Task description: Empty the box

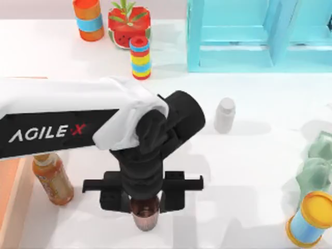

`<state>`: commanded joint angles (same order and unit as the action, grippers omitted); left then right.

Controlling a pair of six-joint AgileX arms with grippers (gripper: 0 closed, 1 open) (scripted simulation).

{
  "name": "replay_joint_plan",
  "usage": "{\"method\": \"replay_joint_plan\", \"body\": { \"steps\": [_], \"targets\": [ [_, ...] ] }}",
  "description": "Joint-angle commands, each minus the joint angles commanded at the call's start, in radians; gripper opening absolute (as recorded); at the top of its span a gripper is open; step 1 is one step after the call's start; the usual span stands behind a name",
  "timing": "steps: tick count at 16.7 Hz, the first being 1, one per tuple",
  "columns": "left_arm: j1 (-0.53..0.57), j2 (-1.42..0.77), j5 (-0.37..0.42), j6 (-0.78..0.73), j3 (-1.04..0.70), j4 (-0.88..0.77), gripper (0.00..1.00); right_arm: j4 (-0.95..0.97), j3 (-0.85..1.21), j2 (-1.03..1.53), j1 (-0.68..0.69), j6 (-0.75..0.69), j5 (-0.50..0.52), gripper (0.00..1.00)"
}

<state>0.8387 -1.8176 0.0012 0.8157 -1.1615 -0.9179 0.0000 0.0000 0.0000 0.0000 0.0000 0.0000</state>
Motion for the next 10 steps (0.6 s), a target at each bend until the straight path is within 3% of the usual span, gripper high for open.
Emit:
{"method": "replay_joint_plan", "body": {
  "steps": [6,10],
  "targets": [
    [0.000,0.000,0.000,0.000,0.000,0.000,0.98,0.000,0.000,0.000,0.000,0.000,0.000,1.00],
    [0.000,0.000,0.000,0.000,0.000,0.000,1.00,0.000,0.000,0.000,0.000,0.000,0.000,1.00]
  ]
}}
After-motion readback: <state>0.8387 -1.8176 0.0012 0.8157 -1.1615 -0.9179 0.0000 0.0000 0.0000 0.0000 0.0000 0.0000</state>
